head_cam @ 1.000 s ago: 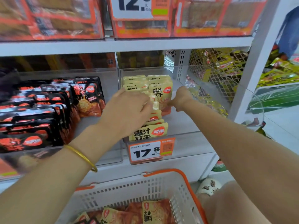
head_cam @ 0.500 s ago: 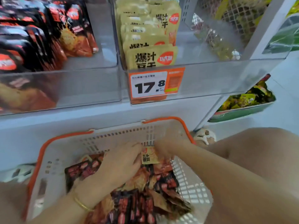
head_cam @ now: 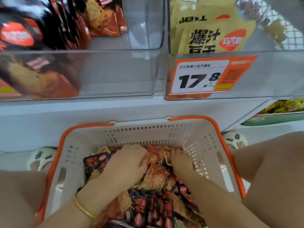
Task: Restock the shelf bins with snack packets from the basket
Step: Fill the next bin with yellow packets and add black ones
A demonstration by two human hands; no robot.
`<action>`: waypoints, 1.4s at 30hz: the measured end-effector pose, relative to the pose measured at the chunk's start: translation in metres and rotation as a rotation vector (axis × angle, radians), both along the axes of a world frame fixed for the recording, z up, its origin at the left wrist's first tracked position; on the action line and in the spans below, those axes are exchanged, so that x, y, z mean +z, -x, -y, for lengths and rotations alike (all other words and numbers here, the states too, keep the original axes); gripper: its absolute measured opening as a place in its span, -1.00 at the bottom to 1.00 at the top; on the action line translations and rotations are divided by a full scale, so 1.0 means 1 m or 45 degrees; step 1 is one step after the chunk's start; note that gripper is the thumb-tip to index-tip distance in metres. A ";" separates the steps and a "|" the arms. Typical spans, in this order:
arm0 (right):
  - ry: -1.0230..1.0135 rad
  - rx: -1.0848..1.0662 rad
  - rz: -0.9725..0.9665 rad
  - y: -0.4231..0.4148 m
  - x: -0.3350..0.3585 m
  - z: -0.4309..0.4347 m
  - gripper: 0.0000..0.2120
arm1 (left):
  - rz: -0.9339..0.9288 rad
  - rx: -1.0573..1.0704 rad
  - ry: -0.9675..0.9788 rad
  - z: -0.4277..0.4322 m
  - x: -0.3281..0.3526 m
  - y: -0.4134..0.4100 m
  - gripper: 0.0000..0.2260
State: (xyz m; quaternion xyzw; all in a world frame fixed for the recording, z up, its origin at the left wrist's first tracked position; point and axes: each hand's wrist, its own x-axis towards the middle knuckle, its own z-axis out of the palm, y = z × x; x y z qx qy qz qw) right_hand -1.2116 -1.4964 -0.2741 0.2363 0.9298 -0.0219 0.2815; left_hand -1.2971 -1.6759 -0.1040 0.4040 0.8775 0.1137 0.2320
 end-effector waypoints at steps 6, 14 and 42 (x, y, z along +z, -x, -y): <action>0.319 -0.239 -0.251 0.008 0.052 0.005 -0.65 | 0.285 0.188 0.033 -0.021 0.007 -0.005 -0.74; 0.504 -0.108 -0.507 -0.001 0.198 0.036 -0.23 | 0.844 0.672 -0.413 -0.029 0.061 -0.005 -0.78; 0.290 -0.567 -0.977 0.114 0.370 -0.165 -0.71 | -1.040 -0.083 -0.273 -0.131 0.219 0.048 -0.32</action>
